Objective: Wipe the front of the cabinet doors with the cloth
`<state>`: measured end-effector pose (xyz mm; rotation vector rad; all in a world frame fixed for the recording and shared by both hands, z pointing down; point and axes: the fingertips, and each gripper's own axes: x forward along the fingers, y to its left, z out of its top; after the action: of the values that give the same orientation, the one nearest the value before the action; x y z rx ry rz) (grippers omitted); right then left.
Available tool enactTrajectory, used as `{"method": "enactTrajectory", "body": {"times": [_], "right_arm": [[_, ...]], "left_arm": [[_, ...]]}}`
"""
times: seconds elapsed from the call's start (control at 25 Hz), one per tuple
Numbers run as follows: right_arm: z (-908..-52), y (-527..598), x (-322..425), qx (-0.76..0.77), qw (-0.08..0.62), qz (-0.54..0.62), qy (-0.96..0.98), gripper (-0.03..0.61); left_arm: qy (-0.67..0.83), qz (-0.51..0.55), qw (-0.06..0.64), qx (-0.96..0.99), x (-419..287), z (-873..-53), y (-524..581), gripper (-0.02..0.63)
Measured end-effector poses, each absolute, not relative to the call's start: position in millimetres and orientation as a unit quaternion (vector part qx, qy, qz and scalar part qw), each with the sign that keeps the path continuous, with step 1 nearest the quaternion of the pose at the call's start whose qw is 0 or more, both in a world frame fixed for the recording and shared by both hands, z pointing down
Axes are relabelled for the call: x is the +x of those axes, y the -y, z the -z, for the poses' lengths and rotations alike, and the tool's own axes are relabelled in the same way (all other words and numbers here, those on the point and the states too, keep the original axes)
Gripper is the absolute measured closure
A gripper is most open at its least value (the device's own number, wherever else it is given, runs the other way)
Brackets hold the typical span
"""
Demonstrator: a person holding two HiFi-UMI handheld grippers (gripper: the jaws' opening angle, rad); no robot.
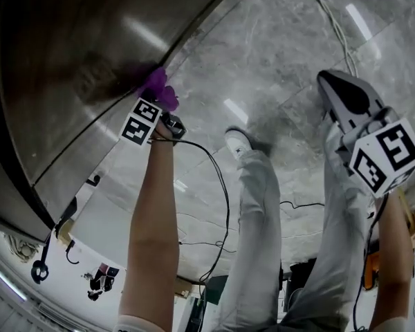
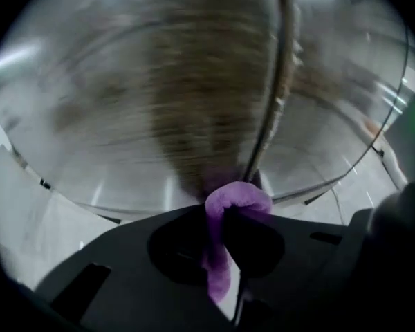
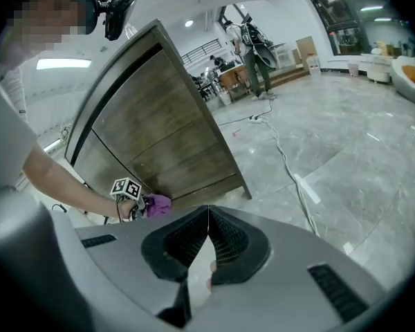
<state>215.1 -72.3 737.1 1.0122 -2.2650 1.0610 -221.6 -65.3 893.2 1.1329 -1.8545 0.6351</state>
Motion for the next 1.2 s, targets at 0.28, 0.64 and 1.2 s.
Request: {"method": "enactTrajectory", "body": {"times": [0.28, 0.64, 1.2], "right_arm": [[-687, 51, 188, 0.372, 0.229, -0.382, 0.815, 0.552], [-560, 25, 179, 0.434, 0.189, -0.388, 0.790, 0.552], [-167, -58, 184, 0.479, 0.062, -0.231, 0.845, 0.552]], "left_arm": [[0.763, -0.154, 0.456, 0.432, -249, -826, 17, 0.563], [0.634, -0.191, 0.327, 0.674, -182, -633, 9, 0.563], [0.551, -0.024, 0.155, 0.819, -117, -194, -44, 0.563]]}}
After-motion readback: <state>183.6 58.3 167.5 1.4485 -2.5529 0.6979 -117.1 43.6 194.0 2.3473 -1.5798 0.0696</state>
